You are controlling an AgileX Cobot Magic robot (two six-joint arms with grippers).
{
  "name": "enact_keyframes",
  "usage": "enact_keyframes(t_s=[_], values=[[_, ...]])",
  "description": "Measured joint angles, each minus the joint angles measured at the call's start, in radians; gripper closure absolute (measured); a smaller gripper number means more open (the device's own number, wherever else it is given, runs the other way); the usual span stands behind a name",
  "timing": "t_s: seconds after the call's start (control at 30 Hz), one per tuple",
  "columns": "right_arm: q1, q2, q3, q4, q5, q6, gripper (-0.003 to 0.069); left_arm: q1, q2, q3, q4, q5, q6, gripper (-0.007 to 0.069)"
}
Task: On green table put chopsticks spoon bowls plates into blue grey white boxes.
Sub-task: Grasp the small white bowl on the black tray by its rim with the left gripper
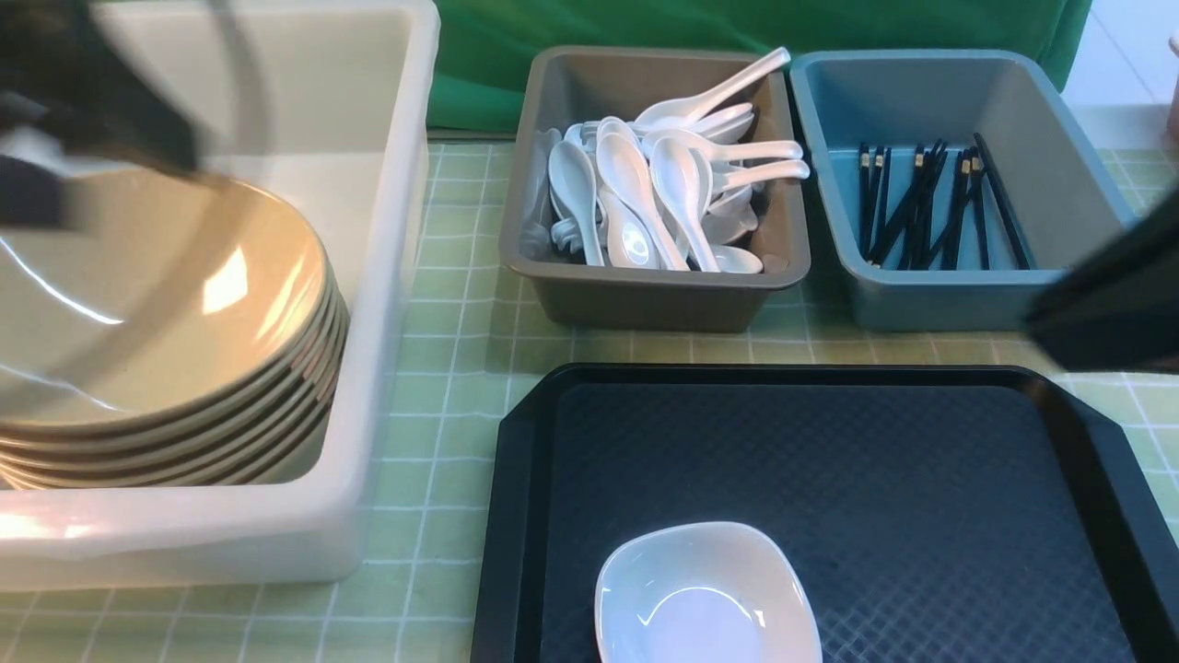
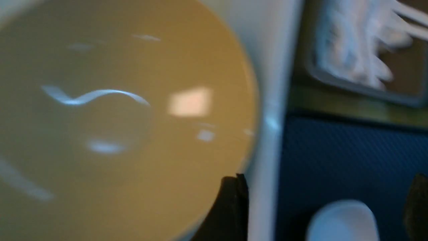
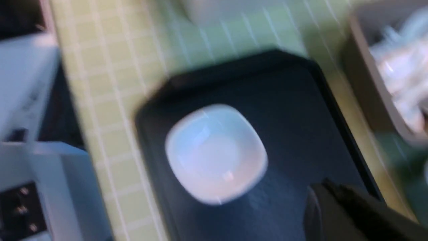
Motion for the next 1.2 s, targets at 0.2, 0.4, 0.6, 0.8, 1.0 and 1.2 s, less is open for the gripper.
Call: enact_keyframes(t_s=[0.2,0.4,0.6,0.8,1.0,1.2], values=[[0.0,-0.093,0.093,-0.026,-0.009,0.074,0.0612,-0.379,0.1,0.21,-0.097,-0.112,-0.01,0.0134],[0.0,-0.167,0.205,-0.027,-0.061,0.085,0.0612,-0.596,0.338,0.255,-0.09,-0.224,-0.149,0.0142],[0.0,-0.185,0.219,-0.027,-0.066,0.065,0.0612,-0.656,0.532,0.248,0.036,-0.326,-0.314,0.0142],[0.0,-0.186,0.219,-0.027,-0.066,0.061,0.0612,-0.656,0.644,0.248,0.075,-0.389,-0.297,0.0151],[0.0,-0.186,0.219,-0.025,-0.067,0.058,0.0611,-0.656,0.669,0.239,-0.03,-0.465,-0.121,0.04],[0.0,-0.186,0.219,-0.025,-0.067,0.055,0.0611,-0.645,0.649,0.227,-0.065,-0.466,-0.066,0.0583]])
